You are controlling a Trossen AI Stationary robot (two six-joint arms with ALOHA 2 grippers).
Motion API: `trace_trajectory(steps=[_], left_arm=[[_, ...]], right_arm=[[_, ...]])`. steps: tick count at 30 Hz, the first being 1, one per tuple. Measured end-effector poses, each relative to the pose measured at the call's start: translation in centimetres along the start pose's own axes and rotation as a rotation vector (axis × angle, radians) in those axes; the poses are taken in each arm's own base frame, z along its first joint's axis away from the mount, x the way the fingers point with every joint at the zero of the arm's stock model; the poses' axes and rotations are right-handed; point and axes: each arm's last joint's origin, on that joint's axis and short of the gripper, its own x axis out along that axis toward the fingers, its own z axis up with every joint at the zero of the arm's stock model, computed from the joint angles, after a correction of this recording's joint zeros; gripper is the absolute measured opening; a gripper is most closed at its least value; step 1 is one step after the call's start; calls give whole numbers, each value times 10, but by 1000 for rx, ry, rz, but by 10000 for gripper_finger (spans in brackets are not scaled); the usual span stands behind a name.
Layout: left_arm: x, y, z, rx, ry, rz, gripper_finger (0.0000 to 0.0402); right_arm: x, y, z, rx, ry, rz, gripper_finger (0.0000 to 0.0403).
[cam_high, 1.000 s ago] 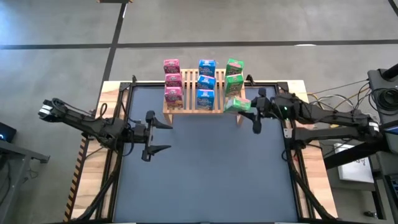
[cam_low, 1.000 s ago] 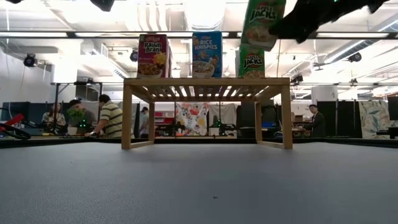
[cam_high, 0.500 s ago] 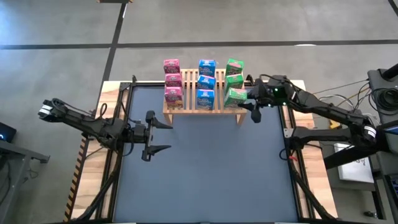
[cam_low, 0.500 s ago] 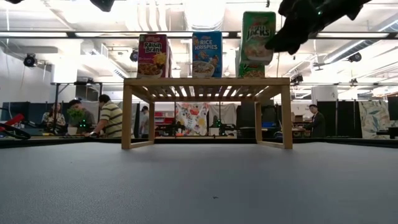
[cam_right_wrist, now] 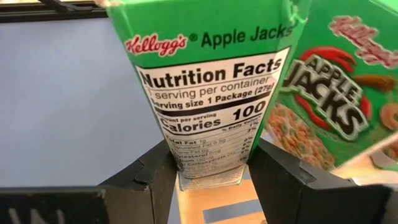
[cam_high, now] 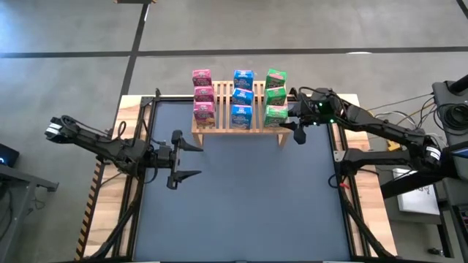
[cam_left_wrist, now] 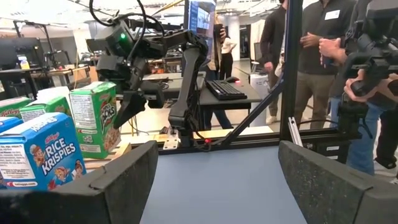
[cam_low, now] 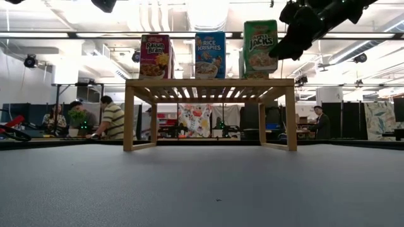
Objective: Stack cereal on shelf
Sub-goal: Put the green cereal box on the shelf aligned with the other green cereal boxes
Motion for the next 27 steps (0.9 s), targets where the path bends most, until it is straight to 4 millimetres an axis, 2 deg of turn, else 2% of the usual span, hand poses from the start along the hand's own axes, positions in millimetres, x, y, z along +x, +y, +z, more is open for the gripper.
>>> trace_trajectory(steps=[16, 27], left_arm=[[2, -1, -2, 9, 14, -1, 316], [2, -1, -4, 11, 28, -1, 316]], right_arm=[[17, -6, -7, 17, 66, -25, 220], [0, -4, 1, 6, 79, -77, 222]])
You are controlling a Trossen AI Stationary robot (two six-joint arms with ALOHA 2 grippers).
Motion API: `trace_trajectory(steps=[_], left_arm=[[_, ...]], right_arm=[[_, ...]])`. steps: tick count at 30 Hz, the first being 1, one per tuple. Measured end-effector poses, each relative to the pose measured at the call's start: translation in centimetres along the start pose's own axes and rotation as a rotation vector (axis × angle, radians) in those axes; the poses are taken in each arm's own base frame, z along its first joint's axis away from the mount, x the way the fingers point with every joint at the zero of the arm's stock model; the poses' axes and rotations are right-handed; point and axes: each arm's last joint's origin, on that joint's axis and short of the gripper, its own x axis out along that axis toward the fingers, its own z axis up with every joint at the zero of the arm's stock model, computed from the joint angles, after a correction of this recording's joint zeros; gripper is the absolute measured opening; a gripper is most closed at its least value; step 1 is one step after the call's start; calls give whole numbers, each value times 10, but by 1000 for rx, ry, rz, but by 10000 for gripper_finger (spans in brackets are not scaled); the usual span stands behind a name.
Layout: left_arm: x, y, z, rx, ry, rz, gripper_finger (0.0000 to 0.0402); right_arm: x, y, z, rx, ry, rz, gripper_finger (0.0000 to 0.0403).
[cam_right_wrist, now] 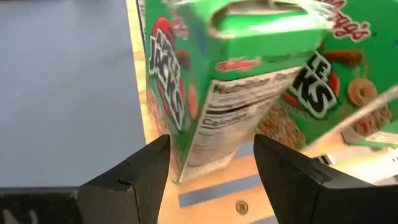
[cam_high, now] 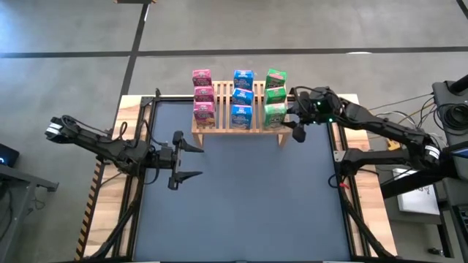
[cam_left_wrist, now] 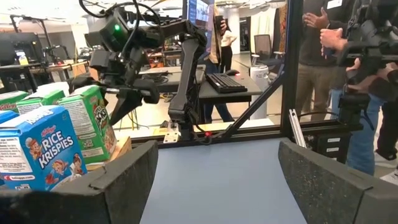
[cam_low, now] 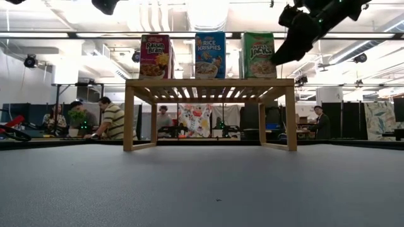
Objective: Stack cereal on shelf
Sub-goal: Put the green cereal box on the shelf aligned with the other green cereal boxes, then return to Home Position
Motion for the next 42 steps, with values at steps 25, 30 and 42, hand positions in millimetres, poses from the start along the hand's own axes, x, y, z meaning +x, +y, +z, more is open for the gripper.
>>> trace_trajectory(steps=[25, 30, 42], left_arm=[[-14, 6, 5, 23, 10, 75, 316], [-28, 12, 6, 24, 35, 115, 308], [-55, 21, 5, 16, 92, 185, 141]], right_arm=[[-51, 23, -10, 143, 35, 19, 206], [-50, 41, -18, 120, -111, 92, 172], [-17, 86, -59, -15, -252, 131, 83]])
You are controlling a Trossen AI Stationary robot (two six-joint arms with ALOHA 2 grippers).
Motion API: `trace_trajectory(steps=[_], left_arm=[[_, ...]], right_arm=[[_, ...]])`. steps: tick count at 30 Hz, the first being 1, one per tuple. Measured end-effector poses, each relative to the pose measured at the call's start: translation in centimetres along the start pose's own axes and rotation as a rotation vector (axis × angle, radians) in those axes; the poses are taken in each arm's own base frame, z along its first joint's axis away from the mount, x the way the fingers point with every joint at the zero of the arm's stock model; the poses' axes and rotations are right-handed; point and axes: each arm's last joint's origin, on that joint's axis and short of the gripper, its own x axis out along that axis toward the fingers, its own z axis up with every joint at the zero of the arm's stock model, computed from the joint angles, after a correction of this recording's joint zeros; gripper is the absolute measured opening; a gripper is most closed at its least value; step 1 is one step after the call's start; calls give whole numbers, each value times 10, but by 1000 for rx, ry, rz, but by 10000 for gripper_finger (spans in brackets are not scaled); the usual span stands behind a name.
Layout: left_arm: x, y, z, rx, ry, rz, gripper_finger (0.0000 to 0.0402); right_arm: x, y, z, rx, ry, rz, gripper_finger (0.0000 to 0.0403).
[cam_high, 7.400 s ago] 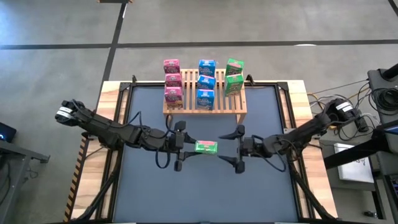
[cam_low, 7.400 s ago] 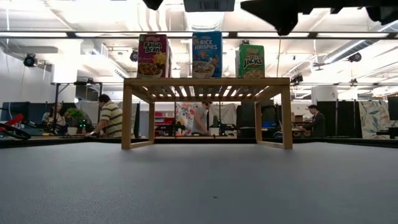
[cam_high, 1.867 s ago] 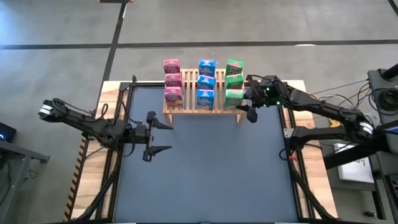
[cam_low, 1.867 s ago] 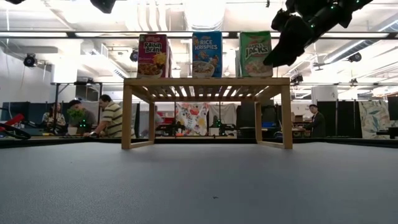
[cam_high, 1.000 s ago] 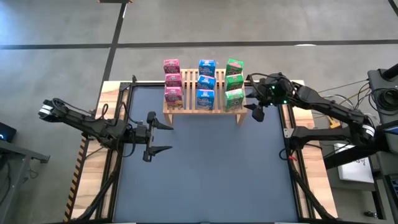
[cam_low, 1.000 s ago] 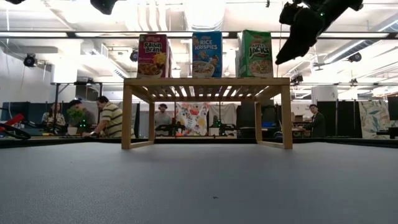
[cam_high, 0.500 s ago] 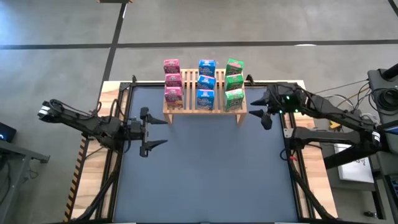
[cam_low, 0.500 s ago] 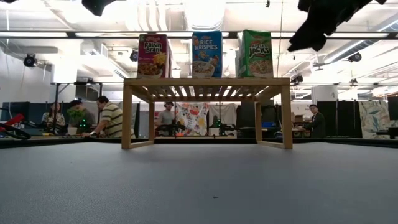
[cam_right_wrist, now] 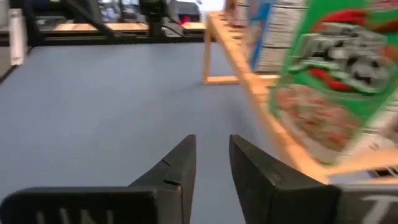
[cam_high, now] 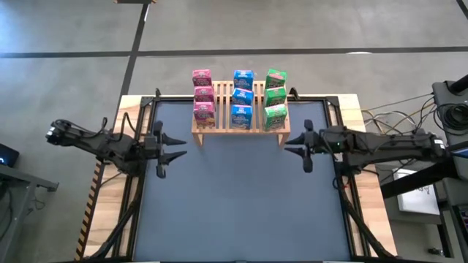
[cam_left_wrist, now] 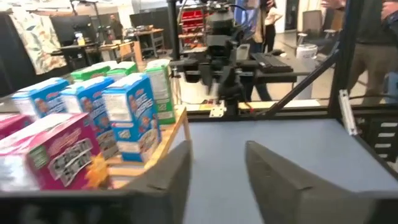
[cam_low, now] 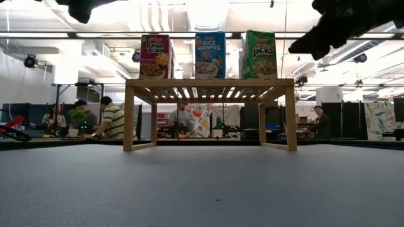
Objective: Stack cereal on shelf
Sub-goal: Return to Home Position
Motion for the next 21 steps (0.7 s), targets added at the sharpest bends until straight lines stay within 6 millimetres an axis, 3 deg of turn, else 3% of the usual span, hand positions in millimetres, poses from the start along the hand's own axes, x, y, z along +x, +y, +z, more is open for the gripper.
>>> trace_trajectory(steps=[5, 7, 9, 15, 21], left_arm=[[-12, 6, -4, -7, -11, 13, 29], [-18, 9, -6, -15, -28, 14, 8], [-24, 11, -10, -24, -45, 15, 14], [-40, 18, -32, -56, -108, 18, 4], [-52, 23, -51, -87, -176, 20, 1]], right_arm=[[1, 10, -11, -77, -41, 61, 56], [-3, 10, -11, -89, -64, 60, 47], [-13, 9, -10, -98, -112, 70, 38], [-66, 5, -4, -116, -390, 99, 15], [-95, 2, -16, -102, -567, 97, 9]])
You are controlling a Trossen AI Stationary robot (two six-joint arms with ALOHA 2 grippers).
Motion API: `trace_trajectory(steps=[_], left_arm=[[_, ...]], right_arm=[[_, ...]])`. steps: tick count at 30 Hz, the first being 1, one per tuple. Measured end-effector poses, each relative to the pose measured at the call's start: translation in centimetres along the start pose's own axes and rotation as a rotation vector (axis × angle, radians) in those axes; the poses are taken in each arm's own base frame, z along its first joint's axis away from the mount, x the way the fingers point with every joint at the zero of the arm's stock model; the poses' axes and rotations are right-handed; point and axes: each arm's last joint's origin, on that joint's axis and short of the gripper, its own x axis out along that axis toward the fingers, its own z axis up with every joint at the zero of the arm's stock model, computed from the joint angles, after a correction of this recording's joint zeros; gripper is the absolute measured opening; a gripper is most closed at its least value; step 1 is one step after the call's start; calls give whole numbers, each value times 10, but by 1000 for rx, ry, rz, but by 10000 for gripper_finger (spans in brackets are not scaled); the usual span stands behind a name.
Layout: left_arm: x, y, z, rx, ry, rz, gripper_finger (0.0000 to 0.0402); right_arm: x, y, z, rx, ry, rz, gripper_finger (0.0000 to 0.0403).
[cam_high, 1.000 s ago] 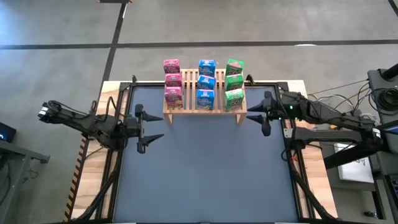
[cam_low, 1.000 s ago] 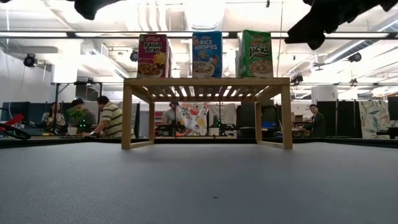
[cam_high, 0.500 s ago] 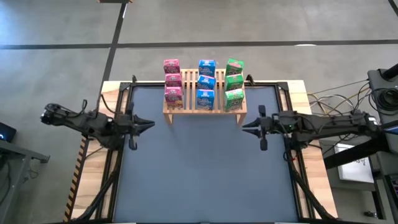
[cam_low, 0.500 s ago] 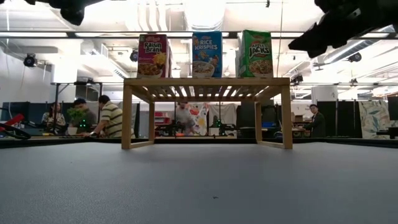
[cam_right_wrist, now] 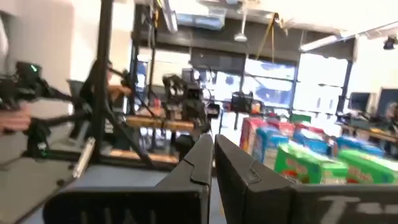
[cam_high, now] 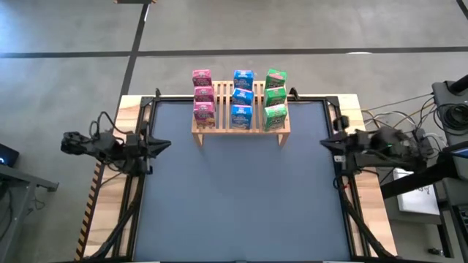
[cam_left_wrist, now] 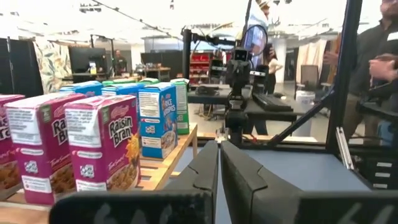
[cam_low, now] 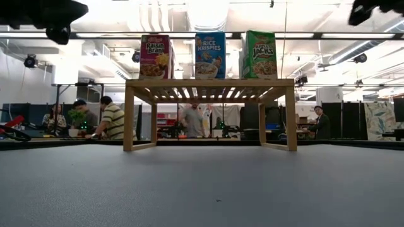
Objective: Stack cereal on shelf
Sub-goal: Return to Home Position
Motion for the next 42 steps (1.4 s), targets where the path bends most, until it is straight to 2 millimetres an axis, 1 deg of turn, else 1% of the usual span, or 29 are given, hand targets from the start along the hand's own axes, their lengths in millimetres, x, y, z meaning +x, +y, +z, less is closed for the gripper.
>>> trace_trajectory(steps=[1, 3, 5, 7, 10, 12, 16, 18, 23, 25, 30, 42], left_arm=[[-2, 1, -3, -1, -10, -1, 0], [-4, 1, -8, -4, -22, -6, 0], [-3, 1, -11, 10, -11, -11, 0], [-2, 0, -13, 10, -14, -16, 0], [-1, -1, -19, 17, 2, -20, 0], [0, -2, -22, 11, 1, -23, 0], [2, -3, -30, 13, 19, -26, 0], [3, -4, -34, 9, 18, -28, 0], [5, -6, -43, 8, 21, -33, 0], [6, -6, -46, 5, 27, -34, 0], [8, -8, -56, 10, 41, -35, 0], [11, -11, -79, 24, 70, -41, 0]], right_arm=[[0, 0, -4, 0, -2, -4, 9], [3, 2, -21, 3, 95, 7, 9], [7, 2, -18, 2, 63, 2, 9], [12, 3, -31, 3, 112, 6, 8], [14, 4, -37, 2, 84, 8, 8], [14, 6, -48, 6, 109, 7, 8], [14, 7, -62, 6, 85, 6, 8], [14, 9, -72, 7, 103, 8, 8], [15, 10, -83, 14, 108, 8, 8], [15, 11, -91, 20, 130, 11, 8], [16, 12, -97, 35, 134, 9, 8], [15, 13, -102, 75, 163, 9, 8]])
